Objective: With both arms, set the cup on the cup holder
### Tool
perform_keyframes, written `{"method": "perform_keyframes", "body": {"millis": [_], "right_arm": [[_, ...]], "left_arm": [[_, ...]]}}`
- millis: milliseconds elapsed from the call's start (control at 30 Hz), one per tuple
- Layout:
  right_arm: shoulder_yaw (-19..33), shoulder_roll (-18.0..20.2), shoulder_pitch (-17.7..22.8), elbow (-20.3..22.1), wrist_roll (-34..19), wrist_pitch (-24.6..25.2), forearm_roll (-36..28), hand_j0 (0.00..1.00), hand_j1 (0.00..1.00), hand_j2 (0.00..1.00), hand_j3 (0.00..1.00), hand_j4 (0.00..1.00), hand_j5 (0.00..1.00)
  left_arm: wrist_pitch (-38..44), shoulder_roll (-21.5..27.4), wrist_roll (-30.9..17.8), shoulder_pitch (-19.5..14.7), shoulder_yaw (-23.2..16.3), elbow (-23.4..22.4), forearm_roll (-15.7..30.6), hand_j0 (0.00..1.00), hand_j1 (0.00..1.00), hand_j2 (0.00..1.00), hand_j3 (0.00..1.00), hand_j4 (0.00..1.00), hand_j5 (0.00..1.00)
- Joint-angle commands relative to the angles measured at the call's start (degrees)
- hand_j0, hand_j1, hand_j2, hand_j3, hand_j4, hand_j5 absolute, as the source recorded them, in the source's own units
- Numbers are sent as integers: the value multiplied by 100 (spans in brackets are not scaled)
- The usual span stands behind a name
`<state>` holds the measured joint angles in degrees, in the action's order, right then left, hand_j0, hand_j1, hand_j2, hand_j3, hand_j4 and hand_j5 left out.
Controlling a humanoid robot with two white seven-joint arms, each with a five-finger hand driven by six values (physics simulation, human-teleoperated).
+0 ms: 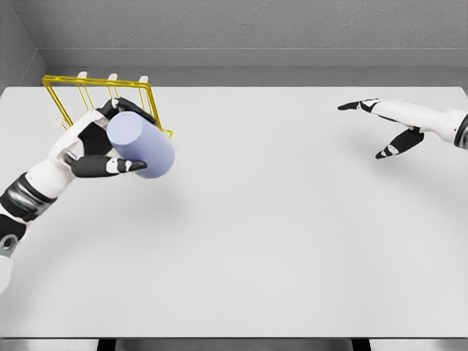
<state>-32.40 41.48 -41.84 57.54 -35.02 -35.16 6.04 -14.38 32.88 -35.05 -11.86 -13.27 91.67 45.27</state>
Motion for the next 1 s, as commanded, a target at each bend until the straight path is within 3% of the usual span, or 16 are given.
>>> {"method": "perform_keyframes", "body": {"millis": [0, 100, 267, 467, 867, 933, 967], "right_arm": [[5, 18, 0, 3, 2, 16, -41, 100, 100, 100, 100, 100, 100], [5, 9, 0, 3, 2, 16, -41, 100, 100, 100, 100, 100, 100], [5, 18, 0, 3, 2, 16, -41, 100, 100, 100, 100, 100, 100], [5, 27, 9, 3, 2, 16, -50, 100, 100, 100, 100, 100, 100], [5, 9, 18, 3, 2, 16, -41, 100, 100, 100, 100, 100, 100], [5, 9, 9, 3, 2, 16, -41, 100, 100, 100, 100, 100, 100], [5, 9, 9, 3, 2, 16, -41, 100, 100, 100, 100, 100, 100]], "left_arm": [[84, 149, 5, -53, 53, -35, 193, 35, 35, 35, 35, 35, 35], [260, 149, 5, -334, 53, -131, 193, 35, 35, 35, 35, 35, 35], [295, 149, 5, -519, 44, -377, 184, 35, 35, 35, 35, 35, 35], [295, 140, 5, -914, 44, -966, 176, 34, 34, 34, 34, 34, 34], [286, 69, 5, -888, -9, -1002, 184, 34, 34, 34, 34, 34, 34], [278, 78, 5, -905, 0, -1002, 105, 54, 54, 54, 54, 54, 54], [269, 105, 5, -923, 0, -1002, 96, 60, 60, 60, 60, 60, 60]]}}
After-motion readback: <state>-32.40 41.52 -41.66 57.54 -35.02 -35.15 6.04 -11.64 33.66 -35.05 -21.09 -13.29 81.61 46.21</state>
